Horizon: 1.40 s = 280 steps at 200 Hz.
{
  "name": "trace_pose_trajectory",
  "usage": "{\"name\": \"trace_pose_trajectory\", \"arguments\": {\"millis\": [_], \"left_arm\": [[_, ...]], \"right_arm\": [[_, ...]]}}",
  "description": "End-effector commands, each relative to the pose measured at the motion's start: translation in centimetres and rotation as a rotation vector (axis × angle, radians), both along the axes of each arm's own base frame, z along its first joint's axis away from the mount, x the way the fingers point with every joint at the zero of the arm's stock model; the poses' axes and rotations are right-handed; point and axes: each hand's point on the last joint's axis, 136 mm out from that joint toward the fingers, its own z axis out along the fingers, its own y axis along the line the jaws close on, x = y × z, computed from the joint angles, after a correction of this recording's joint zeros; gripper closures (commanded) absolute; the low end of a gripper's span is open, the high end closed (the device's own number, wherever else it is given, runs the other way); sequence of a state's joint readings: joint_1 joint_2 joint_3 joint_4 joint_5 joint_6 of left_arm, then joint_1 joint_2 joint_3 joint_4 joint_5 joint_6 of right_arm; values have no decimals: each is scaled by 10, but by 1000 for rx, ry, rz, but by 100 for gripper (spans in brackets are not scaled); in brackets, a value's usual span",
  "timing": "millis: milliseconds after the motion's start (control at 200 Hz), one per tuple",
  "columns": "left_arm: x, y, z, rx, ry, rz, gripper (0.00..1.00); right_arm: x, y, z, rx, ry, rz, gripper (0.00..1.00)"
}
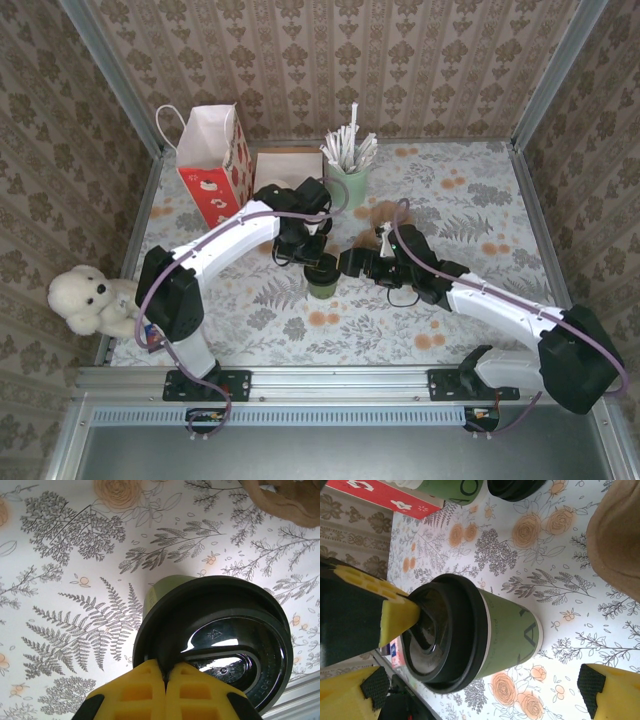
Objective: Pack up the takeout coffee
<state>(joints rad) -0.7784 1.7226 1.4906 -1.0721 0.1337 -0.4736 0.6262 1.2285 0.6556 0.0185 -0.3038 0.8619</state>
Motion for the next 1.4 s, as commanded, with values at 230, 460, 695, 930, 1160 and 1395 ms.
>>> {"name": "trace_pose_trajectory", "arguments": {"millis": [230, 460, 695, 930, 1160, 1395], "left_arm": [[7, -6, 12, -32, -170, -284, 100], [6, -12, 9, -61, -192, -363, 100], [4, -12, 5, -58, -160, -354, 100], [2, -12, -2, -68, -141, -331, 100], [-6, -12, -26, -74, -78, -284, 100], [-17, -5, -42, -62, -16, -207, 100]], "right_arm": [[8, -2, 5, 50, 105, 46, 4], [14, 0, -9, 36, 231, 17, 16], [31, 4, -20, 51, 276, -40, 22], [34, 11, -30, 56, 313, -24, 22], [22, 11, -64, 1, 399, -13, 22], [10, 1, -85, -43, 432, -39, 21]]}}
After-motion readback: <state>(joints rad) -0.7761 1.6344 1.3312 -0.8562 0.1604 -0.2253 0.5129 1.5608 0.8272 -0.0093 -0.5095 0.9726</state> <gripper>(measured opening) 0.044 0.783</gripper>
